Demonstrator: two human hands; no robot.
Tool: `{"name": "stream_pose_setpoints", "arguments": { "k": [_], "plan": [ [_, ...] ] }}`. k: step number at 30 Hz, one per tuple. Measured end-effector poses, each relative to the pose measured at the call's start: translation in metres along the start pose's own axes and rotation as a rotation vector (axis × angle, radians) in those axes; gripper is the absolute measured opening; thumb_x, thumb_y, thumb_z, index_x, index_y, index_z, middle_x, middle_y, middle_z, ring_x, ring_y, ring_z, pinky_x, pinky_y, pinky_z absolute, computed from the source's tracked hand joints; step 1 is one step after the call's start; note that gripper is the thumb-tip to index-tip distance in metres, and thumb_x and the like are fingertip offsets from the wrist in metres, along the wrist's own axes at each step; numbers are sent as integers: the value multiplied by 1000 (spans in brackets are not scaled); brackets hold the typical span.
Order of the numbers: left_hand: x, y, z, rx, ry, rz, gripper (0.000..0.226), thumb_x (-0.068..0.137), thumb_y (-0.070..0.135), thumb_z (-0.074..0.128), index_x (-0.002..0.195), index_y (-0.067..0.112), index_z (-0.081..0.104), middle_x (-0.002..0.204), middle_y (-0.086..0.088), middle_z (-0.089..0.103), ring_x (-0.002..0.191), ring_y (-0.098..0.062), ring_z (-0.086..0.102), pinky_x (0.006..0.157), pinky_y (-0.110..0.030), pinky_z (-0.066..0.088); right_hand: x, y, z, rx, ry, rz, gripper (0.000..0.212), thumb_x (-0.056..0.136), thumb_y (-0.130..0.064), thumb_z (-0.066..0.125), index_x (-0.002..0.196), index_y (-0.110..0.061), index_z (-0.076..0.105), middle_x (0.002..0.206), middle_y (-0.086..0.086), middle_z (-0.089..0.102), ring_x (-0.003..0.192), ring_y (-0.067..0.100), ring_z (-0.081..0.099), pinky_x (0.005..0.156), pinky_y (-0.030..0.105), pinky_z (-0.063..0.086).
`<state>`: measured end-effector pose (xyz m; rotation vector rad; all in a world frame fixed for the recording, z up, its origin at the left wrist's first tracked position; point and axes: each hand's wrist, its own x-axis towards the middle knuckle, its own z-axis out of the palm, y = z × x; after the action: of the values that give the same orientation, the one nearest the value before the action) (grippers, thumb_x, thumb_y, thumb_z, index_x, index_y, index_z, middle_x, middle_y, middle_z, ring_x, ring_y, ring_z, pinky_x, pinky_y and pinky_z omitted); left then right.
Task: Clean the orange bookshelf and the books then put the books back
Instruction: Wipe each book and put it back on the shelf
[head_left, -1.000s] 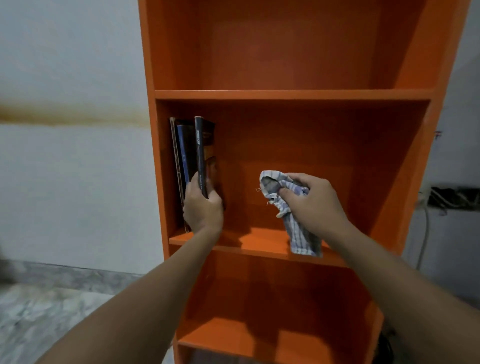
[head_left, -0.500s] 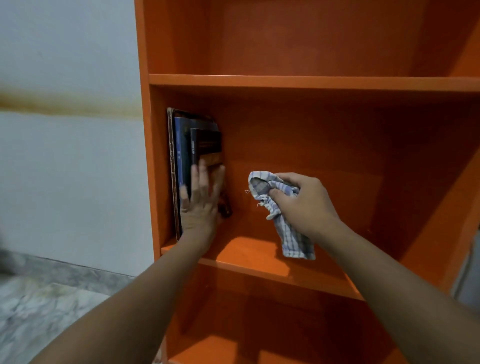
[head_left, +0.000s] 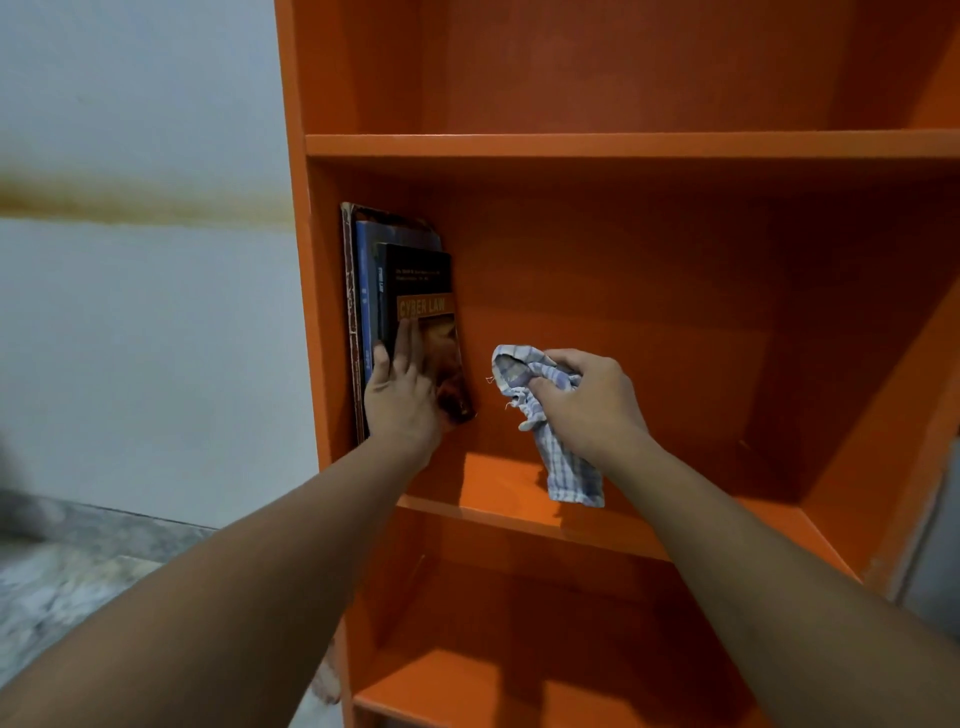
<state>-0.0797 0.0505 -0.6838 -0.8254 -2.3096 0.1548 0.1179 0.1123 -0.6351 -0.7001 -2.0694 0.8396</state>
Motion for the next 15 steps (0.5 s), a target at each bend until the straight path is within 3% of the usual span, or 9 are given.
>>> {"name": "stream_pose_setpoints", "arguments": {
  "k": [2, 4, 6, 10, 12, 15],
  "plan": [
    [-8, -8, -15, -95, 48, 74, 77, 88, 63, 51, 150, 21, 32, 162, -17, 9, 150, -33, -5, 117, -54, 0, -9, 5, 1, 6, 14, 5, 37, 95, -26, 61, 132, -26, 58, 128, -8, 61, 86, 19, 69, 56, 21, 51],
    [-24, -16, -31, -170, 90, 173, 57, 87, 50, 57, 136, 23, 51, 147, -12, 38, 145, -31, 19, 115, -55, 9, -23, 9, 0, 29, 24, -5, 39, 95, -26, 61, 134, -24, 56, 136, -7, 56, 111, 12, 60, 78, 18, 46],
    [-50, -20, -46, -286, 66, 267, 47, 90, 42, 54, 133, 24, 53, 129, -4, 53, 129, -25, 41, 110, -49, 25, -50, 12, -1, 61, 30, -14, 38, 95, -26, 62, 133, -22, 57, 135, -7, 56, 121, 8, 52, 90, 20, 41],
    [-117, -22, -60, -726, 20, 343, 34, 90, 38, 53, 119, 27, 65, 109, 5, 69, 102, -18, 63, 82, -37, 53, -116, 27, -2, 89, 45, 2, 32, 92, -28, 64, 124, -27, 63, 120, -8, 65, 110, 10, 61, 95, 36, 51],
    [-154, -18, -61, -923, -61, 367, 33, 85, 41, 49, 106, 27, 70, 94, 7, 72, 85, -15, 66, 69, -35, 55, -154, 38, -4, 119, 38, 30, 31, 93, -27, 65, 124, -27, 63, 120, -9, 65, 110, 7, 60, 96, 34, 50],
    [-206, -2, -52, -1095, -224, 393, 36, 80, 44, 46, 95, 25, 72, 82, 6, 71, 72, -16, 65, 62, -37, 55, -208, 62, -5, 115, 18, 83, 31, 93, -26, 66, 123, -27, 62, 121, -10, 61, 113, 5, 57, 98, 32, 48]
  ]
}}
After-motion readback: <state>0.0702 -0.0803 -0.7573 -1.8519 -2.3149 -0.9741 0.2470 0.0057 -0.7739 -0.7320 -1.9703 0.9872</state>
